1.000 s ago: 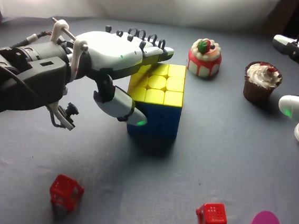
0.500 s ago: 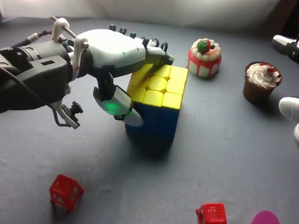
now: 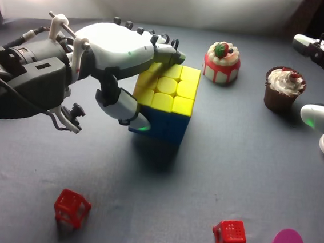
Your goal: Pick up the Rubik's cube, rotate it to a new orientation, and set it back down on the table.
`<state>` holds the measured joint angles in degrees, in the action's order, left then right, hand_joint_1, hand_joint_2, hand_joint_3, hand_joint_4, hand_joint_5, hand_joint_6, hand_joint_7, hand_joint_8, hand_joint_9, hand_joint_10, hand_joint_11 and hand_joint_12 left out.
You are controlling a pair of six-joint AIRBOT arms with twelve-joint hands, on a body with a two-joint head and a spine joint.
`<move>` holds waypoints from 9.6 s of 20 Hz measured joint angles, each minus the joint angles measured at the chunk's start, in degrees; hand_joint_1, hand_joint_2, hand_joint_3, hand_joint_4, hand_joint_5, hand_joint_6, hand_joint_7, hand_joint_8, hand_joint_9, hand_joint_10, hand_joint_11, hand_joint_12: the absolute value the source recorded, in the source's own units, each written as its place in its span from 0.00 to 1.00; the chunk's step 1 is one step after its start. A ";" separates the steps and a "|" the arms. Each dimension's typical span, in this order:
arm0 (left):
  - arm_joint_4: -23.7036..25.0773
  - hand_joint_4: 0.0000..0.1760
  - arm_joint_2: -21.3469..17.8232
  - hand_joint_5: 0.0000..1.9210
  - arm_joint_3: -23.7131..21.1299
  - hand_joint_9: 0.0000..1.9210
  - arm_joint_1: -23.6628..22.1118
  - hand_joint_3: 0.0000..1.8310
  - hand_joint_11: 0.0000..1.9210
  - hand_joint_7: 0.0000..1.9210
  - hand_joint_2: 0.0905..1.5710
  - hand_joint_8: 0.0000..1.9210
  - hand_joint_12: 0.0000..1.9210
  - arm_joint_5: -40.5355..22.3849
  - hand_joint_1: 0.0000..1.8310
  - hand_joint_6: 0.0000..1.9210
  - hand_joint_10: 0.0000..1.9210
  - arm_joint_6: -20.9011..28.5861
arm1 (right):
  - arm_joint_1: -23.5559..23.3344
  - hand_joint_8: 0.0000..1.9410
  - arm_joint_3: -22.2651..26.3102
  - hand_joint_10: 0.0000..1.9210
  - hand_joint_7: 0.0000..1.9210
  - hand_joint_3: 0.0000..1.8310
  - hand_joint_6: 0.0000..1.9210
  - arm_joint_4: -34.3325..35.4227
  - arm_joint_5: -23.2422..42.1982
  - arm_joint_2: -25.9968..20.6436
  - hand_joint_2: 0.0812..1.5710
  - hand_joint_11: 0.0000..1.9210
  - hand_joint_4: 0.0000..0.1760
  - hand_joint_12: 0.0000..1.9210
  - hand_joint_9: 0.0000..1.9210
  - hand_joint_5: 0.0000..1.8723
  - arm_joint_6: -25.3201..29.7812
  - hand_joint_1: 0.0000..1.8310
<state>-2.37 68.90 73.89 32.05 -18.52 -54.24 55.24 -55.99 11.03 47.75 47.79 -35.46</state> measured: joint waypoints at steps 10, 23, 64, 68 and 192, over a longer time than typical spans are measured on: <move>3.96 0.00 -2.34 0.43 -2.73 0.43 -1.14 0.00 0.44 0.47 0.74 0.74 1.00 -6.19 0.67 0.54 0.95 2.03 | -2.08 0.02 -4.37 0.06 0.06 0.01 0.00 -7.06 2.82 3.72 0.96 0.00 0.00 0.80 0.07 0.01 0.07 0.46; 8.00 0.00 -3.58 0.47 -4.09 0.44 -1.25 0.35 0.42 0.47 0.52 0.73 1.00 -11.10 0.66 0.63 0.94 5.25 | -6.54 0.03 -16.15 0.40 0.20 0.01 0.07 -13.66 -1.18 13.62 0.96 0.00 0.00 0.72 0.06 0.15 0.04 0.00; 9.46 0.00 -6.14 0.22 -5.31 0.35 0.24 0.41 0.37 0.35 0.55 0.83 1.00 -19.71 0.81 0.40 1.00 9.73 | -9.03 0.04 -23.45 0.42 0.23 0.00 0.06 -20.11 4.35 21.75 0.90 0.00 0.00 0.77 0.08 0.18 0.02 0.00; 9.44 0.00 -6.12 0.17 -5.31 0.11 0.24 0.10 0.16 0.17 0.97 0.64 1.00 -19.63 0.34 0.36 0.87 9.75 | -9.27 0.01 -23.39 0.33 0.14 0.00 0.03 -20.33 4.87 21.75 0.87 0.00 0.00 0.54 0.00 0.11 0.00 0.00; 0.63 0.18 -8.48 0.10 -5.44 0.00 12.72 0.01 0.00 0.08 0.68 0.00 0.54 -26.97 0.20 0.08 0.11 13.33 | -7.43 0.74 -8.44 0.84 0.04 0.00 0.78 -22.25 10.25 7.65 0.95 0.00 0.00 1.00 0.02 0.02 0.04 0.00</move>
<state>-1.74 60.42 68.45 44.77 -45.50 -40.91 47.81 -64.42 -11.22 58.00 55.44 -35.42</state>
